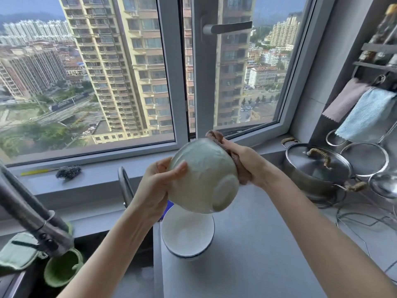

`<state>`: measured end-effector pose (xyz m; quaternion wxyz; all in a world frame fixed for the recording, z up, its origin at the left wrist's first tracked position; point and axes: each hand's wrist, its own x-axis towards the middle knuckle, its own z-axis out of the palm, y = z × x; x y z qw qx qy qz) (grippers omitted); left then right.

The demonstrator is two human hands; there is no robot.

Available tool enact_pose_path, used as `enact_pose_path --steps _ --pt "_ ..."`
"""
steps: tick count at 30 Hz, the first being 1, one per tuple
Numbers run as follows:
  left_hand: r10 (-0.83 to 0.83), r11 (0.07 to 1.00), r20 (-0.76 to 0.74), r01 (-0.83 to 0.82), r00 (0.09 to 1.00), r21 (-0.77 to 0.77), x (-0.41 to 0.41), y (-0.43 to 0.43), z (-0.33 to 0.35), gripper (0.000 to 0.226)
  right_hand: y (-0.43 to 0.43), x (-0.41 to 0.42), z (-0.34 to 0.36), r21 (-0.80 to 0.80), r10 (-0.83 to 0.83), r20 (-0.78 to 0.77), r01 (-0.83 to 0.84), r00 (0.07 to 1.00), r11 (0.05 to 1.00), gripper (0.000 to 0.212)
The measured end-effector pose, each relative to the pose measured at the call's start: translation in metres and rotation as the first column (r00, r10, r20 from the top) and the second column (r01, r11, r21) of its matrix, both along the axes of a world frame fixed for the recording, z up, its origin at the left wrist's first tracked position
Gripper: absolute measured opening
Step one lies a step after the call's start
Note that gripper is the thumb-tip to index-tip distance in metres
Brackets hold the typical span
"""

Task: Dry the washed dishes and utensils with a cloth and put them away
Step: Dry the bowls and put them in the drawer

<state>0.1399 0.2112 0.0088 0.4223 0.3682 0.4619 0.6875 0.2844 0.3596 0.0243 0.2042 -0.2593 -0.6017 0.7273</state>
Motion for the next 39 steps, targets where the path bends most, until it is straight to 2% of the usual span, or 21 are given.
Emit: enact_pose_path --steps 2,5,7,9,10,12,15,18,20,21,23,24,25,26,27,28,29,31,33,36,39 --pt "0.023 0.998 0.114 -0.029 0.993 0.053 -0.002 0.005 0.008 0.013 -0.012 0.001 -0.014 -0.177 -0.106 -0.064 0.093 0.992 0.98 0.054" --pt "0.136 0.985 0.292 -0.16 0.947 0.058 0.008 0.02 0.015 0.018 -0.037 -0.014 -0.04 -0.353 -0.372 -0.264 0.27 0.89 0.896 0.045" --pt "0.227 0.97 0.347 -0.242 0.91 0.001 0.019 0.029 0.014 0.019 -0.055 -0.025 -0.049 -0.304 -0.507 -0.38 0.413 0.774 0.859 0.042" --pt "0.267 0.961 0.402 -0.274 0.876 -0.041 0.028 0.035 0.012 0.015 -0.07 -0.031 -0.051 -0.09 -0.585 -0.45 0.618 0.674 0.781 0.039" --pt "0.273 0.959 0.42 -0.277 0.865 -0.053 0.03 0.037 0.011 0.015 -0.075 -0.032 -0.05 0.074 -0.623 -0.454 0.724 0.637 0.686 0.042" --pt "0.263 0.961 0.448 -0.271 0.855 -0.048 0.031 0.039 0.01 0.014 -0.079 -0.033 -0.041 0.404 -0.712 -0.408 0.813 0.571 0.419 0.051" --pt "0.205 0.974 0.501 -0.224 0.841 -0.023 0.029 0.04 0.015 0.019 -0.079 -0.037 -0.02 0.723 -0.75 -0.421 0.688 0.51 0.062 0.053" --pt "0.082 0.995 0.628 -0.104 0.774 -0.002 0.018 0.039 0.021 0.034 -0.084 -0.043 -0.024 0.869 -0.666 -0.481 0.411 0.57 -0.275 0.046" --pt "0.061 0.998 0.7 -0.034 0.712 -0.052 0.011 0.03 0.023 0.026 -0.085 -0.034 -0.042 0.864 -0.577 -0.492 0.286 0.651 -0.415 0.043" --pt "0.069 0.995 0.718 0.003 0.693 -0.098 0.009 0.025 0.023 0.026 -0.084 -0.025 -0.052 0.855 -0.533 -0.492 0.264 0.689 -0.447 0.043" --pt "0.059 0.984 0.724 0.082 0.687 -0.158 0.006 0.015 0.015 0.03 -0.081 -0.004 -0.07 0.853 -0.457 -0.496 0.318 0.738 -0.414 0.044" --pt "0.042 0.981 0.734 0.109 0.678 -0.157 0.005 0.011 0.01 0.03 -0.082 0.003 -0.077 0.857 -0.44 -0.511 0.402 0.738 -0.321 0.046" --pt "0.009 0.981 0.75 0.141 0.662 -0.136 0.006 0.007 0.005 0.029 -0.083 0.008 -0.08 0.841 -0.449 -0.527 0.519 0.722 -0.152 0.049" --pt "-0.027 0.98 0.761 0.168 0.649 -0.109 0.004 0.005 0.0 0.028 -0.087 0.011 -0.079 0.762 -0.488 -0.522 0.639 0.7 0.101 0.052" --pt "-0.081 0.976 0.766 0.208 0.638 -0.071 0.004 0.003 -0.003 0.028 -0.093 0.012 -0.074 0.589 -0.522 -0.5 0.713 0.691 0.38 0.056" --pt "-0.136 0.968 0.765 0.25 0.63 -0.034 0.002 0.002 -0.007 0.029 -0.097 0.014 -0.068 0.376 -0.522 -0.485 0.706 0.702 0.6 0.059" --pt "-0.199 0.955 0.766 0.298 0.612 0.01 0.001 0.001 -0.011 0.031 -0.1 0.018 -0.06 0.201 -0.516 -0.462 0.652 0.721 0.731 0.059" --pt "-0.281 0.925 0.775 0.374 0.567 0.062 -0.002 0.002 -0.021 0.039 -0.102 0.033 -0.045 0.017 -0.493 -0.379 0.539 0.783 0.842 0.051" --pt "-0.318 0.885 0.795 0.462 0.517 0.054 0.0 0.007 -0.034 0.046 -0.112 0.049 -0.031 -0.091 -0.407 -0.289 0.398 0.866 0.913 0.038" --pt "-0.36 0.779 0.822 0.627 0.441 0.005 0.018 0.017 -0.059 0.035 -0.13 0.075 -0.022 -0.237 -0.435 -0.278 0.378 0.856 0.895 0.028" --pt "-0.416 0.656 0.805 0.753 0.423 -0.057 0.05 0.021 -0.083 0.038 -0.149 0.1 -0.02 -0.18 -0.574 -0.218 0.545 0.79 0.819 0.034"
